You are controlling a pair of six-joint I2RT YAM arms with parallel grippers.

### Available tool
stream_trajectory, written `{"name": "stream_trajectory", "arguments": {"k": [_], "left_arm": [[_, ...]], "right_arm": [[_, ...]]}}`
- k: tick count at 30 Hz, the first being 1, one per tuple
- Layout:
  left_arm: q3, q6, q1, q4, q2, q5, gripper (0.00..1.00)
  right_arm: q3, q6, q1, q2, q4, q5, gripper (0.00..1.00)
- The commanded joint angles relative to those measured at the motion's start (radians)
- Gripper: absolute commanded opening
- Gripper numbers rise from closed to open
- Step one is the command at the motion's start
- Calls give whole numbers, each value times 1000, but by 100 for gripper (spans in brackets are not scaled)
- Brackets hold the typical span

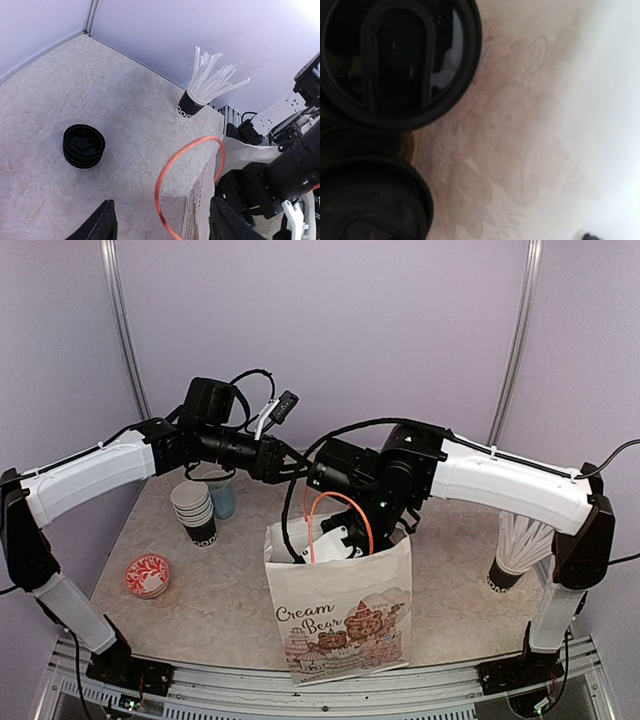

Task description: Pack the takeout coffee

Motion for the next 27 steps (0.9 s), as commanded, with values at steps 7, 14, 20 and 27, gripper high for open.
{"name": "stream_trajectory", "arguments": {"k": [7, 14, 20, 27], "left_arm": [[66, -25, -41, 7, 135, 111, 47], [95, -18, -25, 12, 119, 107, 0], [91, 56, -14, -25, 20, 7, 0], [66, 116, -13, -45, -28, -106, 0]], "right_arm": [[1, 9, 10, -24, -9, 2, 88], [19, -18, 9, -41, 26, 131, 88], [25, -81, 9, -78, 69, 220, 88], [11, -106, 9, -114, 111, 276, 91]]}}
